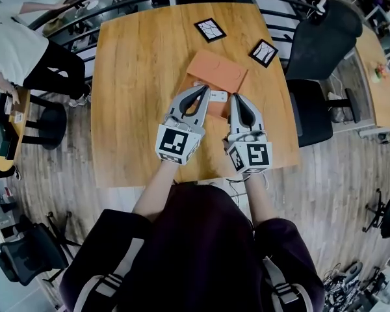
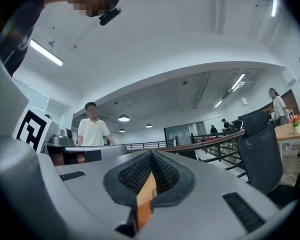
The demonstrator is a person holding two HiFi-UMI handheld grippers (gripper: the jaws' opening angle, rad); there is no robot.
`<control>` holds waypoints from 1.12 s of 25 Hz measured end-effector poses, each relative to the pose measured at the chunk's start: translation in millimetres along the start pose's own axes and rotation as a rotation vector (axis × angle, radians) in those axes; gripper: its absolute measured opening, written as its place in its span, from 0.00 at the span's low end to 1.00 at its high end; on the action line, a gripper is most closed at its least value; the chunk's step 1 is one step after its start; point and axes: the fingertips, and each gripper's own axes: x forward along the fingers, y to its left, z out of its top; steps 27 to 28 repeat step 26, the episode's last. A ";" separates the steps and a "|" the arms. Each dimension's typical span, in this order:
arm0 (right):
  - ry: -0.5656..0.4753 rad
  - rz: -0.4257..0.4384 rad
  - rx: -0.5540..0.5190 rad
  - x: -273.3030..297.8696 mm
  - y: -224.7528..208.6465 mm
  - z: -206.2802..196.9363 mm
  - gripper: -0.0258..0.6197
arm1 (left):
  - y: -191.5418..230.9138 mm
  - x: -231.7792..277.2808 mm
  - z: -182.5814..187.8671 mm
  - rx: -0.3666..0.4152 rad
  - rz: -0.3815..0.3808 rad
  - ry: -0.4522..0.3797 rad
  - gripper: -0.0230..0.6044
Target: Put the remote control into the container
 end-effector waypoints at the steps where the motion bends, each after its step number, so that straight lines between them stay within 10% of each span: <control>1: -0.001 0.004 -0.006 -1.1 2.5 1.2 0.07 | -0.5 -2.4 1.6 0.001 0.004 -0.004 0.06; 28: -0.016 0.021 -0.009 -12.7 10.7 9.4 0.07 | -6.3 -20.5 3.0 0.019 0.028 -0.005 0.06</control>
